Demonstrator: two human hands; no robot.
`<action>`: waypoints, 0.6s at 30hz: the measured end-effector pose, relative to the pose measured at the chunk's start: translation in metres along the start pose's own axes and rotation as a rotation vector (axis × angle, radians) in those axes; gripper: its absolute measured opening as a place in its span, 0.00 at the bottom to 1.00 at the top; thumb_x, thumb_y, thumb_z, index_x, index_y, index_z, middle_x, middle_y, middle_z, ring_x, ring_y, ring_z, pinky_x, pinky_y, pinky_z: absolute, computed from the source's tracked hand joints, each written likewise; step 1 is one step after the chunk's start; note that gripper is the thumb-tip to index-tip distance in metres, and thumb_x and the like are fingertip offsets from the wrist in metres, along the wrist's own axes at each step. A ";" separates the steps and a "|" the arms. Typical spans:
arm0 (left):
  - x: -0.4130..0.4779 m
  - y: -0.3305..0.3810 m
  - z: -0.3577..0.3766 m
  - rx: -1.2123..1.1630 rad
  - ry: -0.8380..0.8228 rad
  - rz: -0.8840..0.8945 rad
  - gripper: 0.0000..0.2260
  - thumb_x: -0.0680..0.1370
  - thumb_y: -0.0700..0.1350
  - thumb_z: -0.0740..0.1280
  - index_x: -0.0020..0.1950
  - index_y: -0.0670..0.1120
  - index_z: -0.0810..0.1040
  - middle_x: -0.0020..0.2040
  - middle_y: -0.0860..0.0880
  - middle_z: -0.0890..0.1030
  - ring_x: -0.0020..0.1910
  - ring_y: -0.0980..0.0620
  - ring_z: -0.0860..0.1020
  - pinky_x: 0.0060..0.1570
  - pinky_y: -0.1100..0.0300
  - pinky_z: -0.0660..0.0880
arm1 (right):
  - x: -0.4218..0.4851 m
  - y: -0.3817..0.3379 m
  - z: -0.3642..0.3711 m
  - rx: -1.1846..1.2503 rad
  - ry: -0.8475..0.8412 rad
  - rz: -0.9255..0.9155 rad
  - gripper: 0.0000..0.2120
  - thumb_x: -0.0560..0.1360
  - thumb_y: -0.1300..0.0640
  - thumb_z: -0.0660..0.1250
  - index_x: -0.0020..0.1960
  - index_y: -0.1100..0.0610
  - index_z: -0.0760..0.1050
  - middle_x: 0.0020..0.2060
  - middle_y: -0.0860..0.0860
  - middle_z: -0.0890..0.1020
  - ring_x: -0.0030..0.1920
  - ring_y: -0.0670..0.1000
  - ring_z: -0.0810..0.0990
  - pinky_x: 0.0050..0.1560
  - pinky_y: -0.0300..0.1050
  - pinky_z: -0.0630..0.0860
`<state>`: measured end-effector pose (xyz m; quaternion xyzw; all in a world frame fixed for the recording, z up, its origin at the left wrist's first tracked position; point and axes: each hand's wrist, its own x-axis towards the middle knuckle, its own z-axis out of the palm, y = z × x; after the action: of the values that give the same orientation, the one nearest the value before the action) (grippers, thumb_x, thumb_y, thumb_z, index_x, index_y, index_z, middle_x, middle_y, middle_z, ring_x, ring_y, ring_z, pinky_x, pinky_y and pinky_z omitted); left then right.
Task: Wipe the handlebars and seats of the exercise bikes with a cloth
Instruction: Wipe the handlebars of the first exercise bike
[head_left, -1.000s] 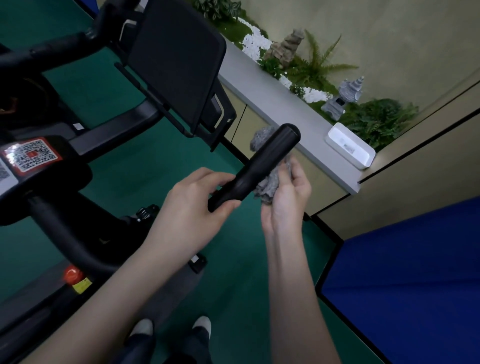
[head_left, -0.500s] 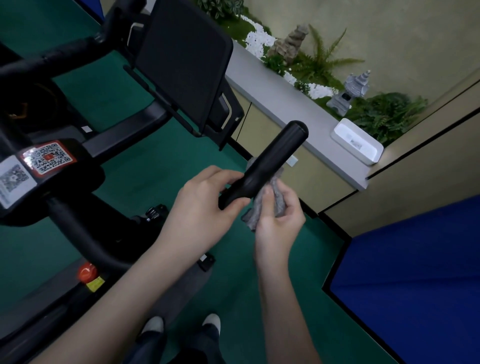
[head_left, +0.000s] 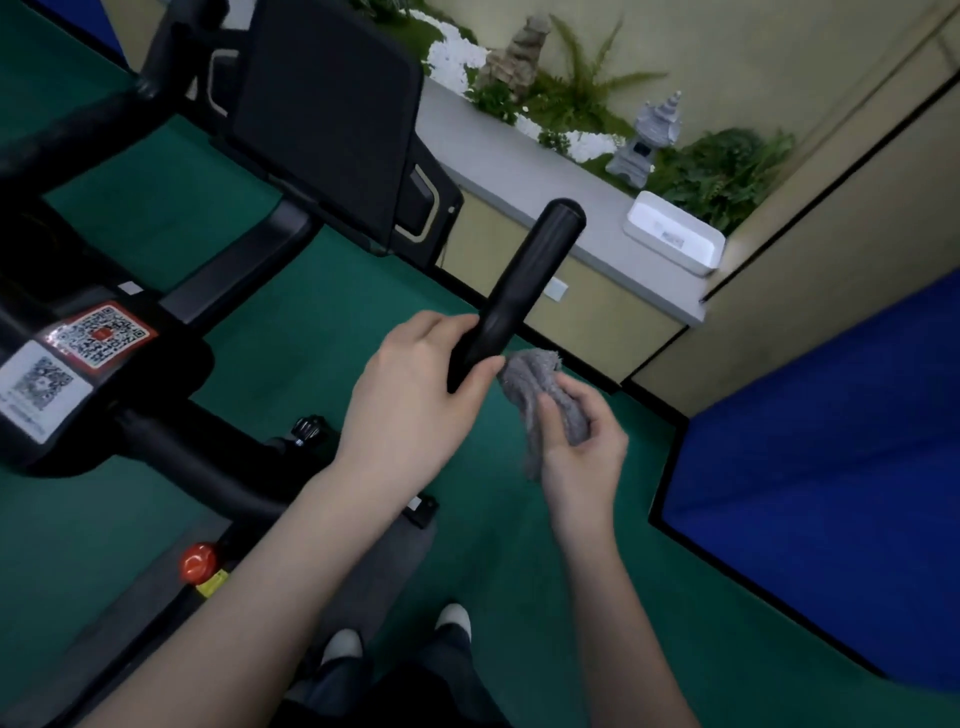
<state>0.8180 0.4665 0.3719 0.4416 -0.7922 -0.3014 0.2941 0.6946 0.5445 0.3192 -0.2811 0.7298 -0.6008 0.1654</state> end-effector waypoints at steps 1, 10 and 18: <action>-0.001 0.000 -0.001 0.011 -0.009 0.014 0.19 0.77 0.53 0.66 0.66 0.46 0.75 0.57 0.50 0.78 0.56 0.49 0.75 0.56 0.52 0.73 | -0.002 0.000 -0.005 -0.013 0.022 0.000 0.08 0.76 0.65 0.67 0.52 0.55 0.79 0.46 0.42 0.82 0.46 0.35 0.80 0.53 0.32 0.76; -0.021 0.021 -0.004 0.111 -0.024 0.238 0.18 0.77 0.47 0.67 0.66 0.42 0.75 0.57 0.46 0.78 0.58 0.45 0.73 0.58 0.47 0.71 | -0.018 0.006 -0.045 -0.073 0.153 0.053 0.08 0.76 0.64 0.67 0.54 0.55 0.79 0.47 0.41 0.80 0.51 0.44 0.80 0.58 0.44 0.77; -0.047 0.050 0.059 0.241 -0.200 0.302 0.18 0.77 0.48 0.66 0.65 0.43 0.75 0.56 0.46 0.79 0.55 0.45 0.75 0.57 0.48 0.71 | -0.018 0.022 -0.121 -0.033 0.194 0.061 0.10 0.76 0.63 0.68 0.56 0.54 0.78 0.51 0.43 0.81 0.54 0.44 0.80 0.61 0.48 0.76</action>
<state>0.7697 0.5422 0.3609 0.3177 -0.9049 -0.1994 0.2010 0.6337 0.6534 0.3229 -0.2018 0.7606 -0.6076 0.1075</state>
